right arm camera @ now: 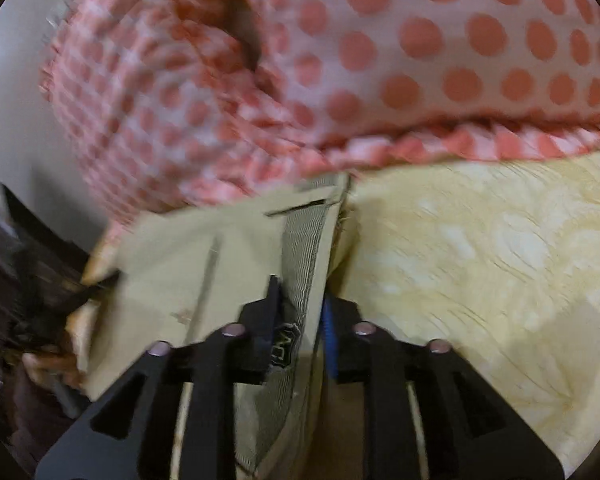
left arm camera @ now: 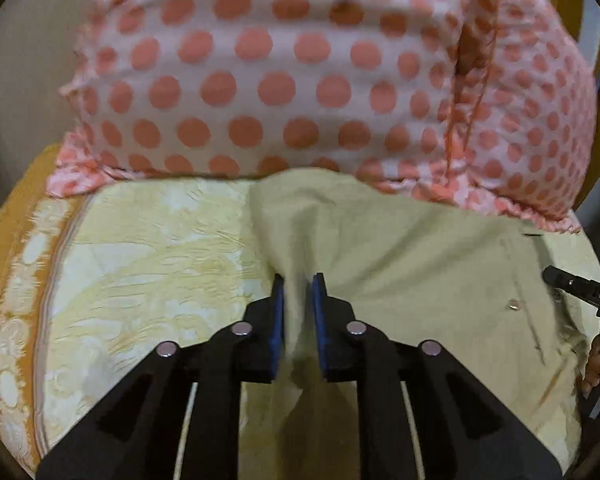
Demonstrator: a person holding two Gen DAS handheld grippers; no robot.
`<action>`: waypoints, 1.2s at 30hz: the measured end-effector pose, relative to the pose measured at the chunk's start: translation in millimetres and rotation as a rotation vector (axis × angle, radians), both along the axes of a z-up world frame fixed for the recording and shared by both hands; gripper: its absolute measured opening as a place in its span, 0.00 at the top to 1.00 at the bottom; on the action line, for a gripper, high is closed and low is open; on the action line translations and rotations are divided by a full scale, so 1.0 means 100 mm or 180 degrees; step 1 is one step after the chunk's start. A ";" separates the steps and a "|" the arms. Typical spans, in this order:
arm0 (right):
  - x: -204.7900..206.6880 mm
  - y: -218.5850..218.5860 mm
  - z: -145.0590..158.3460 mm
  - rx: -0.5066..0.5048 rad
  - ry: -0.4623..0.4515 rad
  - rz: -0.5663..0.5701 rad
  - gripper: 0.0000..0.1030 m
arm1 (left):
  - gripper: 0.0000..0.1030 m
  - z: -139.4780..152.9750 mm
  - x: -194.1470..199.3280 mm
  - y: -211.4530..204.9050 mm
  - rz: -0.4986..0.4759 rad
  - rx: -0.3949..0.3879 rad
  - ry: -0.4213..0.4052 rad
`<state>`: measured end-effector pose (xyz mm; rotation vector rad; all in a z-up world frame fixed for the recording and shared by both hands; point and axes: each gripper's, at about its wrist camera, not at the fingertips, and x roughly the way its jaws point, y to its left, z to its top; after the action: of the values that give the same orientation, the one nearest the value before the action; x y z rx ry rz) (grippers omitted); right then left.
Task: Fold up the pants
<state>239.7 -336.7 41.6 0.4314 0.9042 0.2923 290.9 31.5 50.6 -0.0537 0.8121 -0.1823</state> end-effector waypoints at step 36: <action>-1.87 1.46 -0.21 -0.1412 -0.0144 0.0045 0.01 | 0.02 -0.50 -2.16 -0.36 0.0188 0.0445 0.0031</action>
<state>52.6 -191.0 20.6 0.0084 0.8980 0.1072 74.9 -4.7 0.6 0.0530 0.8300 -0.0691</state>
